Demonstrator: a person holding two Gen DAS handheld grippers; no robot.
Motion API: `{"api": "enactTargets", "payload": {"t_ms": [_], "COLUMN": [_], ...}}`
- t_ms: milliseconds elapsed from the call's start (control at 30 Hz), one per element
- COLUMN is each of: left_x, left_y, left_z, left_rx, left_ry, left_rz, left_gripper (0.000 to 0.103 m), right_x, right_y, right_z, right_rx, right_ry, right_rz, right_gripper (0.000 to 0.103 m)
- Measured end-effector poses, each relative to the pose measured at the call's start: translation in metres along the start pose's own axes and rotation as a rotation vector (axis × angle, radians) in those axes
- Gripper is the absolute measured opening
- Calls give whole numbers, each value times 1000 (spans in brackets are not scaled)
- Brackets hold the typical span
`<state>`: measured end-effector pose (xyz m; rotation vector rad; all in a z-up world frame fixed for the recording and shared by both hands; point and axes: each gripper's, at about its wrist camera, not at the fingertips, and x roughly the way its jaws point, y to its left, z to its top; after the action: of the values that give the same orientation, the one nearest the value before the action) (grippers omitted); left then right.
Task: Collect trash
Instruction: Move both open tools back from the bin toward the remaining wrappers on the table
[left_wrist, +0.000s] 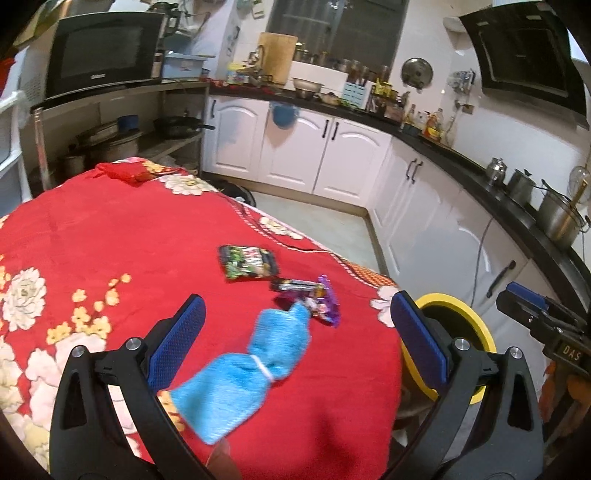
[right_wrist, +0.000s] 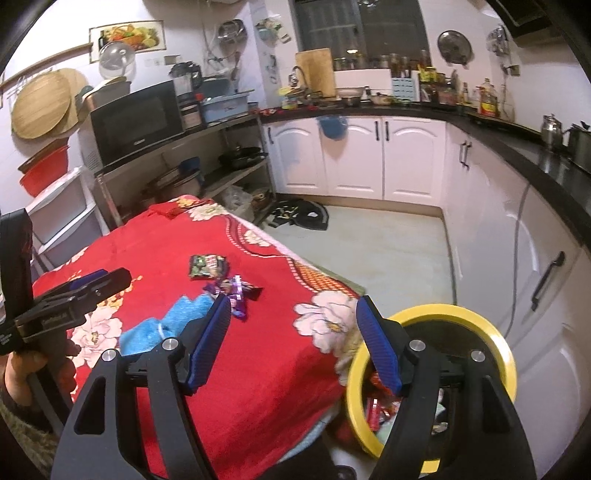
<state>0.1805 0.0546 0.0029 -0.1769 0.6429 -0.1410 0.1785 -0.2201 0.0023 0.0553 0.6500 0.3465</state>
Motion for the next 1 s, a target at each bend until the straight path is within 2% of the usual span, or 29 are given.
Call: {"api": "enactTargets", "payload": {"t_ms": [300,567,867,1000], "left_x": [1,15,57,84], "left_y": [30,49,57,61], "left_z": [6,13,35,47], "left_rx": [-23,-32,-28,-40], "left_ry": [-4,24,91,135], "left_rz": [44,66,55,36], "left_gripper": [92,92,92,92], "right_x": [31,61,109,135], "right_y": [32,47,50,51], "right_z": [5,12,19,18], "right_rx": [-36,-57,-96,-107], "right_ry": [33,67,126,170], "right_rz": [51,86,99,117], "right_gripper": [68,68,67,58]}}
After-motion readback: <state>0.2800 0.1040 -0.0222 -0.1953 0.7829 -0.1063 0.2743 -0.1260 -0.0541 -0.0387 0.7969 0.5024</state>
